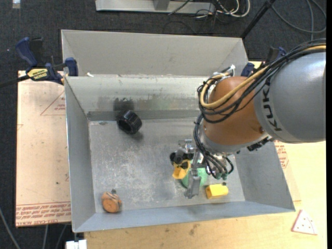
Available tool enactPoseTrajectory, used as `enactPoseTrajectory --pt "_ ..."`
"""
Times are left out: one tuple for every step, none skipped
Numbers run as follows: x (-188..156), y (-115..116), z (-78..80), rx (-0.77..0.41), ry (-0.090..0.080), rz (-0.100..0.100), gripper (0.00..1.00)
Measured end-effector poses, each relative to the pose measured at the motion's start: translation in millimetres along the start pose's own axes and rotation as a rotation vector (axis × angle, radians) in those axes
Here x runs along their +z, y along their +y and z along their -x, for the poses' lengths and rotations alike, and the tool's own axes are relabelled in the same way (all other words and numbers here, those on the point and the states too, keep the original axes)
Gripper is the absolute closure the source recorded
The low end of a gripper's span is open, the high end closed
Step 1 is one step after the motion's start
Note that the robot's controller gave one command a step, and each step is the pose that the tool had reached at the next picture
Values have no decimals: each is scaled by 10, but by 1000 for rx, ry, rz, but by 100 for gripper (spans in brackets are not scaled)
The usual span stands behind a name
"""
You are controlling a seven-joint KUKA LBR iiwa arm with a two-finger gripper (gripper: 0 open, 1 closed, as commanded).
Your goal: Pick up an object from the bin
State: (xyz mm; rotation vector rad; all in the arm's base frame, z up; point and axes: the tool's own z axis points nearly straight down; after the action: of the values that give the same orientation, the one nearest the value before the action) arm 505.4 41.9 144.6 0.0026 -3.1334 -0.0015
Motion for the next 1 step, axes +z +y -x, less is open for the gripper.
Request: enactPoseTrajectory --pt "-42 -1 19 1 -8 0 0"
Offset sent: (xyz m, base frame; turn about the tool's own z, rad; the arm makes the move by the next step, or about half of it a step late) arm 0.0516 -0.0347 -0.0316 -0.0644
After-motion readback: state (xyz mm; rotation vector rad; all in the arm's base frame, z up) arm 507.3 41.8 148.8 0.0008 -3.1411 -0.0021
